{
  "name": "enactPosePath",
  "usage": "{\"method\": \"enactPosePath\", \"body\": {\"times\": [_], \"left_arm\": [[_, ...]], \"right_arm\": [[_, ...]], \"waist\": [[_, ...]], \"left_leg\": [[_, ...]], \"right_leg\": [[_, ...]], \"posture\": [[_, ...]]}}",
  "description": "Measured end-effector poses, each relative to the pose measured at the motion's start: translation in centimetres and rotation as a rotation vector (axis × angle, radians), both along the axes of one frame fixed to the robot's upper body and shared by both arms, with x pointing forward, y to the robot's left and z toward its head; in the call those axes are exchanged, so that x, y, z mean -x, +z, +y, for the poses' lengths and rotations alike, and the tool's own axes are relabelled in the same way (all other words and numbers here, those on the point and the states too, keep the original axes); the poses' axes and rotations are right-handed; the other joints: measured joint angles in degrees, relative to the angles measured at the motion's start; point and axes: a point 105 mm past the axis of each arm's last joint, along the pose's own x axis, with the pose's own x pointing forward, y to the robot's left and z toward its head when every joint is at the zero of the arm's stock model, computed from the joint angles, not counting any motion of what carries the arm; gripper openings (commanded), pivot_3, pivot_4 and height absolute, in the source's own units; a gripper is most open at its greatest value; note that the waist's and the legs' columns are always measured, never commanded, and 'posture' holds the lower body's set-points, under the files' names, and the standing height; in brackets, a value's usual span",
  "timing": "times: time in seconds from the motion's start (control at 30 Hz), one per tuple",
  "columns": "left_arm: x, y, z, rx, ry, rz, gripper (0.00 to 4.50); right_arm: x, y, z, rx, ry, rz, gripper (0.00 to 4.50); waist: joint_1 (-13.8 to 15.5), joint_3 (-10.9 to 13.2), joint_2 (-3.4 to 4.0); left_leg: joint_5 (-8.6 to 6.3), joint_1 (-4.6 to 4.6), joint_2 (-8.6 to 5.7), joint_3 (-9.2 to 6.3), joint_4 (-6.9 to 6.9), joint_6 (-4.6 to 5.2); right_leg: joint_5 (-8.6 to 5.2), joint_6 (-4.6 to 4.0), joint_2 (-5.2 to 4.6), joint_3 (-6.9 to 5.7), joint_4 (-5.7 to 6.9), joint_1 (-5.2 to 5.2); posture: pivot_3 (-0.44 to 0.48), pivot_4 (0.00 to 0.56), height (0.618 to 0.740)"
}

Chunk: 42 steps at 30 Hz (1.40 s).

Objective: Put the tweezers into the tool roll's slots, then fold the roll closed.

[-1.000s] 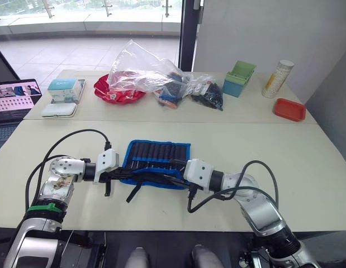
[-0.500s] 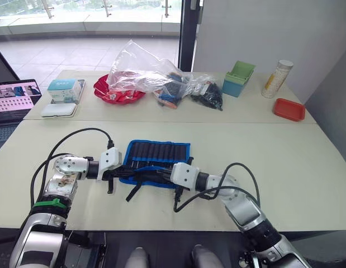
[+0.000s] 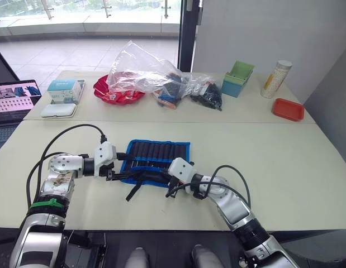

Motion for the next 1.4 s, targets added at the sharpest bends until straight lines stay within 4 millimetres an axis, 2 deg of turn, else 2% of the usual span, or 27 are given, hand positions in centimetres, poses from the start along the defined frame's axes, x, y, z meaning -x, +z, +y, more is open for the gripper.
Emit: {"method": "enactPosePath", "body": {"times": [0.07, 0.13, 0.2, 0.3, 0.4, 0.53, 0.63, 0.9, 1.0, 1.1, 1.2, 1.3, 1.4], "left_arm": [[0.5, 0.7, 0.4, 0.057, 0.041, 0.004, 2.39], [2.2, 1.1, 0.0, 0.156, 0.064, 0.034, 1.69], [3.4, 0.7, -0.7, 0.213, 0.081, 0.075, 1.02], [3.9, -0.3, -1.7, 0.250, 0.133, 0.101, 0.03], [2.9, -1.3, -3.1, 0.301, 0.244, 0.084, 0.03], [1.5, -3.1, -2.8, 0.263, 0.419, 0.072, 0.03], [2.0, -4.5, -2.3, 0.241, 0.470, 0.096, 0.03], [2.4, -4.8, -2.3, 0.213, 0.485, 0.088, 0.03], [2.3, -4.8, -2.4, 0.198, 0.487, 0.086, 0.03], [2.2, -4.8, -2.6, 0.194, 0.483, 0.085, 0.03], [2.1, -4.8, -2.8, 0.196, 0.475, 0.088, 0.03], [2.1, -4.8, -2.9, 0.196, 0.469, 0.090, 0.03], [2.0, -4.8, -2.9, 0.194, 0.466, 0.090, 0.03]], "right_arm": [[0.0, 0.1, 0.2, -0.006, 0.001, -0.002, 0.00], [0.1, 0.1, 0.2, -0.010, 0.001, 0.000, 0.00], [0.0, 0.1, 0.0, -0.010, -0.009, 0.004, 0.00], [-0.2, 0.1, -0.1, -0.014, -0.030, 0.017, 0.00], [-0.2, 0.1, -0.1, -0.017, -0.041, 0.027, 0.00], [0.1, 0.2, 0.1, -0.013, -0.030, 0.032, 0.00], [0.2, 0.2, 0.1, -0.012, -0.030, 0.040, 0.00], [0.4, 1.3, 0.5, -0.033, -0.051, 0.044, 0.00], [1.2, 3.0, 2.2, -0.097, -0.005, 0.024, 0.00], [1.8, 3.8, 4.3, -0.135, 0.027, 0.020, 0.00], [1.6, 2.9, 5.6, -0.125, 0.005, 0.045, 0.00], [0.8, 0.6, 5.2, -0.065, -0.068, 0.076, 0.00], [0.4, 0.2, 4.5, -0.053, -0.105, 0.052, 0.00]], "waist": [[-0.07, 0.00, 0.00], [-0.18, -0.01, 0.04], [-0.02, -0.01, 0.04], [0.41, -0.01, 0.03], [0.70, -0.02, 0.02], [0.51, -0.02, 0.02], [0.36, -0.02, 0.03], [0.27, -0.06, 0.11], [0.20, -0.10, 0.19], [0.36, -0.10, 0.20], [0.59, -0.10, 0.20], [0.76, -0.10, 0.20], [0.86, -0.11, 0.21]], "left_leg": [[0.00, 0.00, 0.01, -0.01, 0.00, 0.00], [0.00, 0.01, 0.01, -0.01, -0.01, 0.00], [0.00, 0.02, 0.01, -0.02, -0.01, 0.00], [0.01, 0.03, -0.02, -0.03, 0.00, -0.03], [0.02, 0.10, -0.05, -0.03, 0.00, -0.04], [0.02, 0.08, -0.06, -0.04, -0.02, -0.03], [0.01, 0.07, -0.06, -0.04, -0.05, -0.03], [0.01, 0.08, -0.11, -0.04, -0.07, -0.04], [0.01, 0.08, -0.10, -0.04, -0.09, -0.04], [0.01, 0.08, -0.13, -0.04, -0.09, -0.04], [0.02, 0.07, -0.18, -0.04, -0.09, -0.04], [0.02, 0.06, -0.21, -0.04, -0.09, -0.05], [0.02, 0.07, -0.21, -0.04, -0.12, -0.05]], "right_leg": [[0.00, 0.00, 0.00, 0.01, 0.01, -0.01], [-0.02, 0.03, -0.04, 0.00, 0.04, 0.00], [-0.02, 0.03, -0.04, -0.02, 0.04, 0.01], [-0.02, 0.02, -0.04, 0.00, 0.02, 0.05], [-0.02, 0.03, -0.06, 0.00, 0.01, 0.12], [-0.01, 0.02, -0.07, 0.00, 0.01, 0.07], [-0.02, 0.03, -0.09, 0.00, -0.01, 0.05], [-0.02, 0.04, -0.14, -0.01, -0.05, 0.08], [-0.02, 0.04, -0.14, -0.01, -0.06, 0.08], [-0.02, 0.04, -0.17, -0.02, -0.07, 0.08], [-0.02, 0.04, -0.22, -0.04, -0.07, 0.09], [-0.02, 0.04, -0.27, -0.04, -0.09, 0.08], [-0.03, 0.04, -0.26, -0.06, -0.09, 0.08]], "posture": [[0.000, 0.150, 0.740], [0.000, 0.150, 0.740], [0.000, 0.150, 0.740], [0.000, 0.150, 0.740], [0.000, 0.150, 0.740], [0.000, 0.150, 0.740], [0.000, 0.150, 0.740], [0.000, 0.150, 0.740], [0.000, 0.150, 0.740], [0.000, 0.150, 0.740], [0.000, 0.150, 0.740], [0.000, 0.150, 0.740], [0.000, 0.150, 0.740]]}}
